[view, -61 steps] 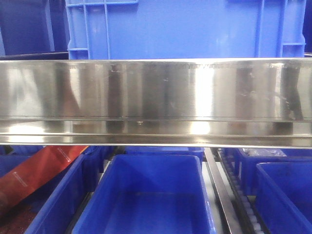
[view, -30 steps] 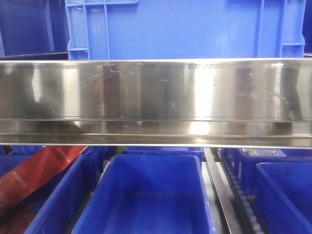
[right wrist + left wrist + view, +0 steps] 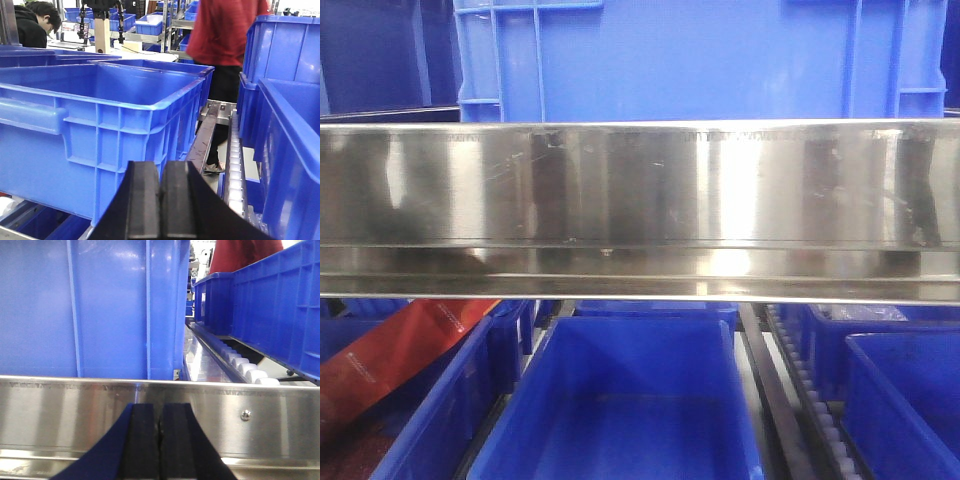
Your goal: Place cylindrical capacitor in blue bin on shelf
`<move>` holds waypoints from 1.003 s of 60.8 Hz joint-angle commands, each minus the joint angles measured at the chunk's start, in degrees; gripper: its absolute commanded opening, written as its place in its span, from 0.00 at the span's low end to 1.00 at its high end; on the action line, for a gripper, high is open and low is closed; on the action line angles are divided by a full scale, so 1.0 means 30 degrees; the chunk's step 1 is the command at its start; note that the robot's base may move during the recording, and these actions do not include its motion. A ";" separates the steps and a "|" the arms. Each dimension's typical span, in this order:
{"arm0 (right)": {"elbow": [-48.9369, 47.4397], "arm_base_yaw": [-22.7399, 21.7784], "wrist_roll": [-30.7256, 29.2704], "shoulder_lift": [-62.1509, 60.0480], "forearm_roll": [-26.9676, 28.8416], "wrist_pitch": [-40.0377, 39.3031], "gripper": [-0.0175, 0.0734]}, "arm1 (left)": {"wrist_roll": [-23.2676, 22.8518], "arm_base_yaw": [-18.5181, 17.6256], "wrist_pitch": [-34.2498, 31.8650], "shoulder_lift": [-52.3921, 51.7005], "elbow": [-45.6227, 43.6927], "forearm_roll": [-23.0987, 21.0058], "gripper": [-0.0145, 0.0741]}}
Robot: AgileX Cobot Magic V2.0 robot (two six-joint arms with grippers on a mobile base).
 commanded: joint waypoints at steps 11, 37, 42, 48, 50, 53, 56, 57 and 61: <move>0.0030 -0.0083 -0.0069 -0.0113 -0.0165 -0.0419 0.01 | 0.0053 0.0048 -0.0375 -0.0106 -0.0028 -0.0049 0.11; 0.0543 -0.1338 -0.0069 -0.0326 -0.0510 -0.0477 0.01 | 0.0053 0.0048 -0.0375 -0.0106 -0.0028 -0.0049 0.11; 0.1411 -0.2683 -0.0069 -0.0814 -0.0100 -0.1342 0.01 | 0.0053 0.0048 -0.0375 -0.0106 -0.0028 -0.0049 0.11; 0.2698 -0.4097 -0.0069 -0.1859 0.0536 -0.1618 0.01 | 0.0053 0.0048 -0.0375 -0.0106 -0.0028 -0.0049 0.11; 0.3212 -0.4542 -0.0069 -0.2274 0.0640 -0.1618 0.01 | 0.0053 0.0048 -0.0375 -0.0106 -0.0028 -0.0049 0.11; 0.3859 -0.5075 -0.0069 -0.2788 0.0797 -0.1703 0.01 | 0.0053 0.0048 -0.0375 -0.0106 -0.0028 -0.0049 0.11; 0.4678 -0.5430 -0.0069 -0.3294 0.0936 -0.1926 0.01 | 0.0053 0.0048 -0.0375 -0.0106 -0.0028 -0.0049 0.11; 0.4918 -0.5571 -0.0069 -0.3549 0.0936 -0.2015 0.01 | 0.0053 0.0048 -0.0375 -0.0106 -0.0028 -0.0049 0.11; 0.6009 -0.5772 -0.0069 -0.4284 0.0936 -0.2496 0.01 | 0.0053 0.0048 -0.0375 -0.0106 -0.0028 -0.0049 0.11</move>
